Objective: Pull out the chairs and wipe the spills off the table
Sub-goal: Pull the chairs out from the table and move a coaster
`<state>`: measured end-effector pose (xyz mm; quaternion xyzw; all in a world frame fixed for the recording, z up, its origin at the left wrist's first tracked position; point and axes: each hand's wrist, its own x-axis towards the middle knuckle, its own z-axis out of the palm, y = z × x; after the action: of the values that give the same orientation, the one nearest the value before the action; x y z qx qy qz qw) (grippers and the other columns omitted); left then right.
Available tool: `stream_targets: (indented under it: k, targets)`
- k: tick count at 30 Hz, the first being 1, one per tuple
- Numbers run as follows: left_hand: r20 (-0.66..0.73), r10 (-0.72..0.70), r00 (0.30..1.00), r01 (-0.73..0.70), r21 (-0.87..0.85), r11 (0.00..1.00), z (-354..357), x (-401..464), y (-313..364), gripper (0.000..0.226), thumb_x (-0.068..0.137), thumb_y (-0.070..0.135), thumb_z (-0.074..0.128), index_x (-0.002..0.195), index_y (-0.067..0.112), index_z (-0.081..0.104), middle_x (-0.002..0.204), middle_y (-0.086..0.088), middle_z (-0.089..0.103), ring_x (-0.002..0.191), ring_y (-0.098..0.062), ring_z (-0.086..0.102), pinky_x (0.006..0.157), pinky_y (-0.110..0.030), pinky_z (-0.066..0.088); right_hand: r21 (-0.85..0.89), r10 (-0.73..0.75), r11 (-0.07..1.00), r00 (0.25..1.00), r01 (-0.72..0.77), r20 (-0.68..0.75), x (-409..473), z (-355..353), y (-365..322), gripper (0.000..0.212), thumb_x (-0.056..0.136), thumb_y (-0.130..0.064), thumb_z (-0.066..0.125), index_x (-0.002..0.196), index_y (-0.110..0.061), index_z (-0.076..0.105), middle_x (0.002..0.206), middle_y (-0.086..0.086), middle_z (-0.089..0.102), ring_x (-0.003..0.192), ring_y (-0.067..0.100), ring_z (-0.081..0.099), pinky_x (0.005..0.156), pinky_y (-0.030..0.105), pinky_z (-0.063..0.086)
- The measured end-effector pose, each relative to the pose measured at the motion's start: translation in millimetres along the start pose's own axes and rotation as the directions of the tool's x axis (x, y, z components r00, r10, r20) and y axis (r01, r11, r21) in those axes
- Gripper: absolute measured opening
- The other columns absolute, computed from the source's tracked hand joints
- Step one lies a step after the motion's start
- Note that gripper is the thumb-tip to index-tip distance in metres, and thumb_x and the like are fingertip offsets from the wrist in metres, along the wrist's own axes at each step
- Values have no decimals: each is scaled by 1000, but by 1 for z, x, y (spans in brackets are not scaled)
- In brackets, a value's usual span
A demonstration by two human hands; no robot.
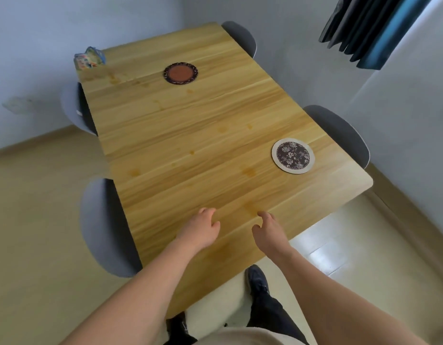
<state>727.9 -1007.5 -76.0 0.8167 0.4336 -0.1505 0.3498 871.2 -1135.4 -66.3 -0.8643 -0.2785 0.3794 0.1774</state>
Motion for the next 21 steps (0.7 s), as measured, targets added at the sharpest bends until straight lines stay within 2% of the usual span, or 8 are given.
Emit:
stream_targets:
  k: [4, 7, 9, 11, 13, 17, 19, 21]
  targets:
    - [41, -16, 999, 17, -43, 999, -26, -30, -65, 53, 102, 39, 41, 152, 25, 33, 159, -1, 29, 129, -26, 51, 104, -40, 46, 43, 72, 997, 997, -72, -4, -40, 58, -39, 51, 96, -18, 37, 147, -20, 34, 152, 3, 31, 128, 23, 46, 99, 36, 45]
    - [41, -34, 999, 37, -78, 996, -47, -47, -106, 53, 104, 37, 39, 154, 24, 30, 161, -2, 24, 126, -19, 50, 93, -31, 49, 54, 51, 997, 998, -53, 32, -62, 91, -68, 51, 97, -18, 38, 147, -21, 34, 153, 3, 31, 133, 21, 41, 99, 28, 40]
    - [-6, -26, 1000, 26, -56, 998, -60, -50, -124, 52, 104, 34, 39, 154, 20, 30, 161, -3, 28, 138, -22, 41, 106, -34, 42, 56, 44, 997, 999, -46, 30, -66, 102, -83, 50, 98, -19, 38, 147, -21, 34, 152, 3, 33, 128, 20, 45, 94, 25, 39]
    - [-31, -50, 998, 48, -63, 997, -69, -52, -136, 52, 104, 33, 40, 153, 18, 31, 160, -4, 30, 144, -24, 33, 116, -39, 33, 55, 46, 997, 999, -47, 25, -61, 107, -91, 50, 97, -20, 39, 146, -22, 35, 148, 5, 39, 113, 19, 54, 87, 28, 46]
    - [-32, -65, 997, 62, -97, 993, -74, -57, -151, 53, 103, 33, 40, 153, 19, 31, 159, -3, 31, 143, -24, 34, 116, -40, 33, 60, 50, 997, 999, -51, 20, -59, 113, -99, 50, 96, -21, 39, 146, -22, 36, 147, 5, 39, 108, 20, 58, 78, 28, 46]
    - [-33, -17, 999, 14, -116, 993, -85, -58, -181, 54, 101, 34, 41, 153, 19, 32, 158, -1, 33, 142, -23, 35, 116, -40, 33, 109, 105, 989, 994, -104, -1, -58, 138, -127, 49, 96, -19, 39, 146, -20, 37, 145, 4, 42, 98, 18, 60, 72, 27, 48]
    - [-5, -3, 1000, 3, -81, 997, -91, -52, -201, 55, 101, 33, 41, 153, 19, 31, 157, -3, 34, 142, -23, 35, 114, -39, 32, 221, 177, 959, 984, -178, 27, -59, 159, -143, 47, 98, -19, 40, 146, -19, 39, 142, 2, 47, 94, 14, 56, 75, 25, 47]
    - [10, -2, 1000, 3, -39, 999, -99, -43, -223, 56, 99, 32, 43, 153, 18, 32, 156, -6, 34, 139, -26, 36, 114, -40, 33, 337, 279, 899, 959, -279, 48, -58, 179, -155, 44, 98, -20, 42, 141, -16, 45, 133, 2, 54, 107, 19, 57, 85, 30, 48]
